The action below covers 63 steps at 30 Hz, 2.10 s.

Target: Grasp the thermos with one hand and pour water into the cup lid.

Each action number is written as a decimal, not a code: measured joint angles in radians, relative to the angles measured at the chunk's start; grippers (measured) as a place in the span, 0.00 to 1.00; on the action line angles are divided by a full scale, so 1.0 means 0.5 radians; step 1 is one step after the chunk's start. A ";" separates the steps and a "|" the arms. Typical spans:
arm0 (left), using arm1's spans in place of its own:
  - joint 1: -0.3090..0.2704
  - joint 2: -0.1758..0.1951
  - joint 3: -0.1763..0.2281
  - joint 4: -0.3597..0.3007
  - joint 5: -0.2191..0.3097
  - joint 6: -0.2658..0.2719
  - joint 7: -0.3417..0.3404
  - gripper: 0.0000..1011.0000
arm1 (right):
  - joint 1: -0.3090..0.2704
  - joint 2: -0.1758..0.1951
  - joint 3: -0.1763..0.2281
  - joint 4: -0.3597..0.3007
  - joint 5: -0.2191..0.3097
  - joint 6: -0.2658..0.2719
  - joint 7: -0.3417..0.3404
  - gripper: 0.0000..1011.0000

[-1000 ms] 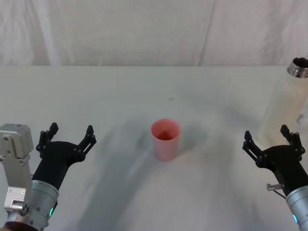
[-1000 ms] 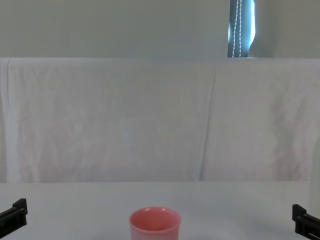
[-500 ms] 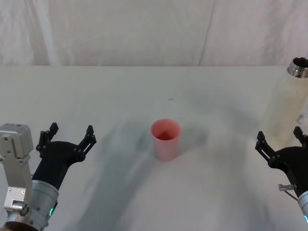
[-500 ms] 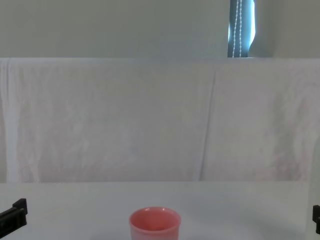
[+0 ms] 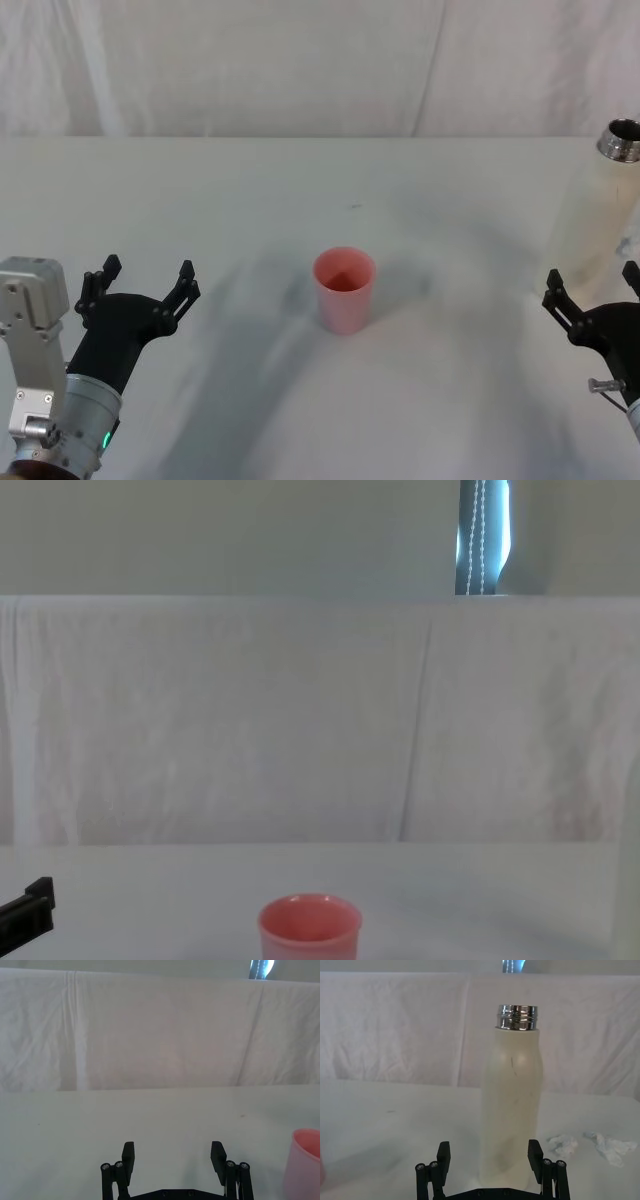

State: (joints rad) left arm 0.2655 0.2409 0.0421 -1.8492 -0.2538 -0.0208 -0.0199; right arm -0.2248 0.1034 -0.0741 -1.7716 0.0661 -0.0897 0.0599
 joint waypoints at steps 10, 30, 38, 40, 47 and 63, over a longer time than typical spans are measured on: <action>0.000 0.000 0.000 0.000 0.000 0.000 0.000 0.99 | 0.044 -0.046 0.051 0.051 -0.007 -0.023 0.011 0.99; 0.000 0.000 0.000 0.000 0.000 0.000 0.000 0.99 | 0.109 -0.082 0.098 0.110 0.010 -0.050 0.038 0.99; 0.000 0.000 0.000 0.000 0.000 0.000 0.000 0.99 | 0.154 -0.087 0.104 0.150 0.029 -0.049 0.050 0.99; 0.000 0.000 0.000 0.000 0.000 0.000 0.000 0.99 | 0.169 -0.089 0.103 0.165 0.030 -0.049 0.051 0.99; 0.000 0.000 0.000 0.000 0.000 0.000 0.000 0.99 | 0.219 -0.090 0.107 0.211 0.030 -0.053 0.051 0.99; 0.000 0.000 0.000 0.000 0.000 0.000 0.000 0.99 | 0.305 -0.087 0.109 0.296 0.041 -0.058 0.066 0.99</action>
State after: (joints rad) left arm 0.2655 0.2410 0.0421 -1.8492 -0.2538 -0.0208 -0.0198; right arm -0.0724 0.0601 -0.0197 -1.6236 0.0864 -0.1188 0.0928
